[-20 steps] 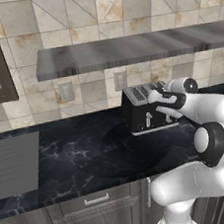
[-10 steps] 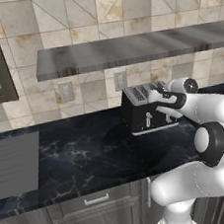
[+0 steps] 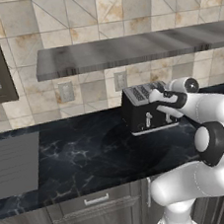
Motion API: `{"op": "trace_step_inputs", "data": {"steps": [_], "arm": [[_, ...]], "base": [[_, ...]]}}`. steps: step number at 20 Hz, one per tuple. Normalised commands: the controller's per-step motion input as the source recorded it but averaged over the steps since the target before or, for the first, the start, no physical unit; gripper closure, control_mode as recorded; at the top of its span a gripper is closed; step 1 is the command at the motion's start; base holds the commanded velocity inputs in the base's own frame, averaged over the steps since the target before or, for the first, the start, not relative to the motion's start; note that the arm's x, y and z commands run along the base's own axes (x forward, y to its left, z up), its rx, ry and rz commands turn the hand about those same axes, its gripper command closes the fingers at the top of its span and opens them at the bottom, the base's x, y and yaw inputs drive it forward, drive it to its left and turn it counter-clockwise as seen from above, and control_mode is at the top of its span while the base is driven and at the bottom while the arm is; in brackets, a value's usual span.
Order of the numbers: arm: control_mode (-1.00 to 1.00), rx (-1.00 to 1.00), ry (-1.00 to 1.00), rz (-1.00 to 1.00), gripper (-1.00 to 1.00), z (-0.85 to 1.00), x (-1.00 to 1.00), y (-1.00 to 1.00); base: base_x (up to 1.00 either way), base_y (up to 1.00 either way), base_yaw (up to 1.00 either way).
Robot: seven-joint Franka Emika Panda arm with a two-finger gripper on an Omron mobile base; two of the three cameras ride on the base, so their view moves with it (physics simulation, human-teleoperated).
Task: Start the toaster. Once the lever pops up, take the bread to the plate on the dining counter.
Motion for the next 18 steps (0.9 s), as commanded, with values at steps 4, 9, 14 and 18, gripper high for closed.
{"op": "trace_step_inputs", "data": {"steps": [4, 9, 14, 18], "arm": [[-1.00, 0.00, 0.00, 0.00, -1.00, 0.00, 0.00, 0.00], [-1.00, 0.00, 0.00, 0.00, -1.00, 0.00, 0.00, 0.00], [-1.00, 0.00, 0.00, 0.00, -1.00, 0.00, 0.00, 0.00], [-1.00, 0.00, 0.00, 0.00, -1.00, 0.00, 0.00, 0.00]], "base": [[0.00, 0.00, 0.00], [0.00, 0.00, 0.00], [0.00, 0.00, 0.00], [0.00, 0.00, 0.00]]}}
